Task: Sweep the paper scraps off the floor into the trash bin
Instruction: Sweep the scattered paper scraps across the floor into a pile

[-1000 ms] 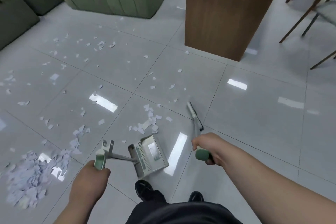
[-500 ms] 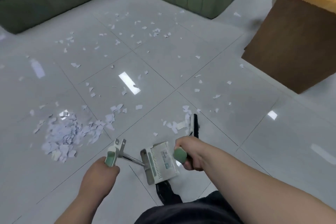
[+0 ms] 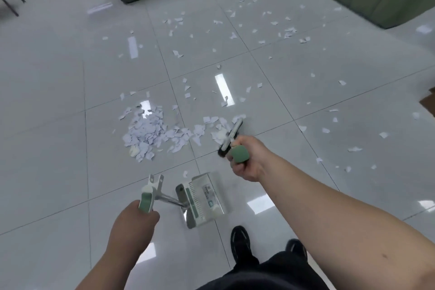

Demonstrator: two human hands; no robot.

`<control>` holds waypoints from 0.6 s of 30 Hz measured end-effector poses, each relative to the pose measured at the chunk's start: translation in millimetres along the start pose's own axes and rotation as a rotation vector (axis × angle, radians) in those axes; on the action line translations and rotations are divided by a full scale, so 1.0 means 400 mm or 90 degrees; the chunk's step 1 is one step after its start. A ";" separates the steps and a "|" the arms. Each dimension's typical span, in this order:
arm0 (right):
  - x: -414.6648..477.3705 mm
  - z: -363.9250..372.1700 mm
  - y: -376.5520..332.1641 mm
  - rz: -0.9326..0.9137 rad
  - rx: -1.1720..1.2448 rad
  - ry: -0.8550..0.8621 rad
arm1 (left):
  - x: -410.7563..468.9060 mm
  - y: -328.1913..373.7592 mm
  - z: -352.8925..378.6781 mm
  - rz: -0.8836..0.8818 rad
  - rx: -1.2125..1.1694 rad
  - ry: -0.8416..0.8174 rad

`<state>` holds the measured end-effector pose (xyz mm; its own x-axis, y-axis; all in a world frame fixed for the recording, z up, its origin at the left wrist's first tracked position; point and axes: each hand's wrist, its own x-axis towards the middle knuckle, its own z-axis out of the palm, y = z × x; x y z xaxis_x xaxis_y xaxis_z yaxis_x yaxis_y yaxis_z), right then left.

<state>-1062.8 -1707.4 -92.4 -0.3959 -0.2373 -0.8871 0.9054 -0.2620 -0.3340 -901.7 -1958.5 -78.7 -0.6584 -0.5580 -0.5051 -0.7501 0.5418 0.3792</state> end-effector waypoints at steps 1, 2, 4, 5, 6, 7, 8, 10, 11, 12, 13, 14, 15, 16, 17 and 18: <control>0.008 -0.001 -0.012 0.002 0.030 -0.015 | 0.004 -0.007 -0.007 -0.006 -0.008 0.006; 0.013 -0.004 -0.022 0.005 0.054 -0.027 | 0.007 -0.011 -0.012 -0.008 -0.012 0.011; 0.008 -0.016 -0.032 0.014 0.058 -0.051 | 0.007 -0.018 -0.018 -0.015 0.001 0.022; 0.000 -0.021 -0.033 0.021 0.037 -0.057 | 0.008 -0.023 -0.020 -0.017 0.009 0.028; -0.013 -0.025 -0.032 0.032 0.006 -0.060 | 0.008 -0.027 -0.021 -0.021 0.017 0.033; -0.032 -0.027 -0.026 0.041 -0.031 -0.060 | 0.005 -0.031 -0.024 -0.024 0.022 0.035; -0.052 -0.026 -0.017 0.048 -0.073 -0.062 | -0.001 -0.035 -0.029 -0.024 0.027 0.037; -0.084 -0.017 0.001 0.053 -0.159 -0.063 | -0.011 -0.043 -0.041 -0.023 0.033 0.043; -0.095 -0.012 0.011 0.055 -0.198 -0.059 | -0.013 -0.052 -0.046 -0.026 0.034 0.044; -0.103 -0.008 0.020 0.058 -0.233 -0.057 | -0.015 -0.061 -0.051 -0.033 0.029 0.043; -0.107 -0.005 0.027 0.062 -0.260 -0.058 | -0.020 -0.071 -0.055 -0.044 0.017 0.038; -0.108 -0.001 0.031 0.067 -0.280 -0.059 | -0.025 -0.083 -0.058 -0.057 0.002 0.033; -0.106 0.001 0.036 0.075 -0.296 -0.059 | -0.031 -0.098 -0.061 -0.071 -0.011 0.031; -0.103 0.006 0.039 0.085 -0.310 -0.061 | -0.039 -0.113 -0.063 -0.082 -0.020 0.031; -0.099 0.013 0.043 0.096 -0.319 -0.066 | -0.047 -0.127 -0.065 -0.091 -0.029 0.033; -0.091 0.022 0.048 0.106 -0.327 -0.072 | -0.055 -0.141 -0.066 -0.100 -0.039 0.037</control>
<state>-1032.5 -1712.1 -63.5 -0.2294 -0.3426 -0.9111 0.9043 0.2712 -0.3297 -846.4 -1993.5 -68.4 -0.5342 -0.6686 -0.5174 -0.8451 0.4068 0.3469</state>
